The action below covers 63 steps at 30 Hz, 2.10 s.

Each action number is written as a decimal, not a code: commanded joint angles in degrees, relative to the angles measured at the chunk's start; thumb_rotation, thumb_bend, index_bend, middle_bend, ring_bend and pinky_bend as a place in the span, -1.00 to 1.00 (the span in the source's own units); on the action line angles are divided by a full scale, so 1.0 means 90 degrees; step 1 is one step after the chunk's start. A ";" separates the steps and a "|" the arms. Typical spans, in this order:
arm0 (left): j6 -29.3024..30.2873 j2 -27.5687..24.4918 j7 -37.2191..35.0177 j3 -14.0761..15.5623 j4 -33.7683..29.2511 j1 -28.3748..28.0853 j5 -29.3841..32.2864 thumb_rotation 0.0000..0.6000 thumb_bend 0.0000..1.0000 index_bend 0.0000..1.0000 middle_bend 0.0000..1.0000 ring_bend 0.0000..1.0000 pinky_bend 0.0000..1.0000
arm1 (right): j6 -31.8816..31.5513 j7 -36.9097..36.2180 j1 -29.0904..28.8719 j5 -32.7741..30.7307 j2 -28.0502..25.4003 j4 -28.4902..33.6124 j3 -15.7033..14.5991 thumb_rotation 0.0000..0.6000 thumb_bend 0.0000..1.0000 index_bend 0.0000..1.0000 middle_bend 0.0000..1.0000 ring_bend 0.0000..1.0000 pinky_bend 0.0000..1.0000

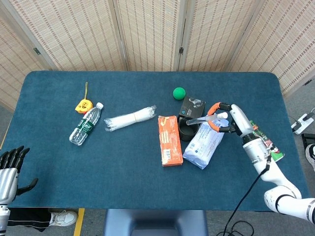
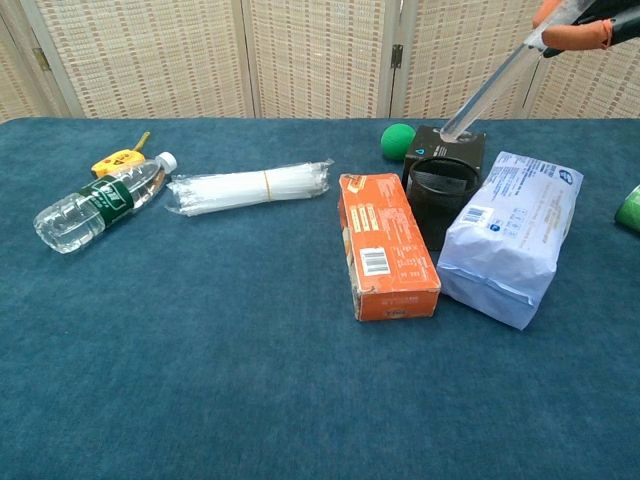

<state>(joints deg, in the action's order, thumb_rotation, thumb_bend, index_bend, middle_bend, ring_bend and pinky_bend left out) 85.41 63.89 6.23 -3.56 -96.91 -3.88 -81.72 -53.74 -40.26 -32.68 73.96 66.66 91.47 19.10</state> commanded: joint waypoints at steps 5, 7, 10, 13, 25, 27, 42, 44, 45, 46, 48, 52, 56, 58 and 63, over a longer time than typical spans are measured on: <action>0.0014 -0.0028 0.0010 0.0003 -0.0015 0.0011 0.0001 1.00 -0.48 -0.75 -0.81 -0.87 -0.85 | 0.0499 0.1266 -0.0418 -0.0531 0.0267 -0.0305 -0.0082 1.00 -0.13 0.42 0.01 -0.40 -0.54; 0.0025 -0.0030 -0.0003 0.0002 -0.0018 0.0022 0.0011 1.00 -0.48 -0.75 -0.81 -0.87 -0.86 | 0.0598 0.1336 -0.0494 -0.0619 0.0319 -0.0353 -0.0078 1.00 -0.13 0.42 0.01 -0.40 -0.54; 0.0019 -0.0026 -0.0002 0.0008 -0.0009 0.0027 0.0023 1.00 -0.48 -0.75 -0.81 -0.87 -0.86 | 0.0717 0.1404 -0.0582 -0.0710 0.0407 -0.0428 -0.0088 1.00 -0.13 0.42 0.01 -0.40 -0.54; 0.0002 -0.0022 0.0004 0.0015 -0.0005 0.0019 0.0013 1.00 -0.48 -0.75 -0.81 -0.87 -0.85 | 0.0787 0.1530 -0.0673 -0.0768 0.0556 -0.0557 -0.0119 1.00 -0.13 0.42 0.01 -0.40 -0.54; -0.0007 0.0012 -0.0036 0.0030 0.0044 0.0038 0.0037 1.00 -0.49 -0.75 -0.81 -0.87 -0.85 | 0.0968 0.2055 -0.0970 -0.0949 0.1279 -0.1282 -0.0289 1.00 -0.13 0.42 -0.09 -0.46 -0.54; -0.0009 0.0014 -0.0039 0.0035 0.0053 0.0043 0.0037 1.00 -0.49 -0.75 -0.81 -0.87 -0.85 | 0.0986 0.2169 -0.1009 -0.0961 0.1401 -0.1419 -0.0332 1.00 -0.13 0.42 -0.11 -0.49 -0.54; 0.0013 0.0031 -0.0112 0.0040 0.0102 0.0062 0.0011 1.00 -0.48 -0.75 -0.81 -0.87 -0.85 | 0.1138 0.2501 -0.0919 -0.0899 0.1206 -0.1378 -0.0570 1.00 -0.50 -0.86 -0.73 -0.93 -0.69; 0.0006 0.0036 -0.0114 0.0038 0.0101 0.0057 0.0009 1.00 -0.48 -0.75 -0.81 -0.87 -0.86 | 0.1075 0.2487 -0.0845 -0.0888 0.1074 -0.1241 -0.0571 1.00 -0.63 -0.98 -0.79 -0.97 -0.71; 0.0002 0.0036 -0.0113 0.0037 0.0100 0.0054 0.0011 1.00 -0.48 -0.75 -0.81 -0.87 -0.86 | 0.1064 0.2476 -0.0824 -0.0883 0.1030 -0.1193 -0.0572 1.00 -0.67 -0.99 -0.81 -0.98 -0.71; 0.0000 0.0037 -0.0113 0.0036 0.0099 0.0053 0.0011 1.00 -0.48 -0.75 -0.81 -0.87 -0.85 | 0.1057 0.2470 -0.0813 -0.0881 0.1009 -0.1172 -0.0571 1.00 -0.71 -1.00 -0.83 -0.99 -0.71; -0.0005 0.0038 -0.0111 0.0035 0.0098 0.0048 0.0007 1.00 -0.48 -0.75 -0.81 -0.87 -0.86 | 0.1026 0.2443 -0.0774 -0.0872 0.0938 -0.1101 -0.0567 1.00 -0.81 -1.00 -0.87 -1.00 -0.72; 0.0009 0.0036 -0.0107 0.0014 0.0088 0.0033 -0.0009 1.00 -0.48 -0.75 -0.81 -0.87 -0.86 | 0.0332 0.2430 -0.0300 -0.0592 0.0344 -0.0552 -0.0607 1.00 -0.88 -1.00 -0.89 -1.00 -0.73; 0.0016 0.0027 -0.0109 -0.0017 0.0067 0.0015 -0.0009 1.00 -0.48 -0.75 -0.81 -0.87 -0.86 | -0.0727 0.2950 0.0297 -0.0288 -0.0117 -0.0002 -0.0761 1.00 -0.63 -0.95 -0.72 -0.97 -0.73; 0.0005 0.0029 -0.0093 -0.0026 0.0056 0.0000 -0.0006 1.00 -0.48 -0.75 -0.81 -0.87 -0.85 | -0.1247 0.3310 0.0579 -0.0164 -0.0211 0.0147 -0.0864 1.00 -0.45 -0.77 -0.60 -0.89 -0.72; -0.0039 0.0031 -0.0012 -0.0049 0.0015 -0.0044 0.0015 1.00 -0.48 -0.75 -0.81 -0.87 -0.86 | -0.2614 0.3943 0.1460 0.0260 -0.0391 0.0529 -0.1243 1.00 -0.38 -0.52 -0.41 -0.71 -0.65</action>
<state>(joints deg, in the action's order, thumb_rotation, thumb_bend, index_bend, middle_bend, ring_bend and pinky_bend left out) 85.09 64.17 6.09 -3.97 -96.74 -4.23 -81.61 -69.65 -9.28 -25.61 72.83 65.46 92.68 10.78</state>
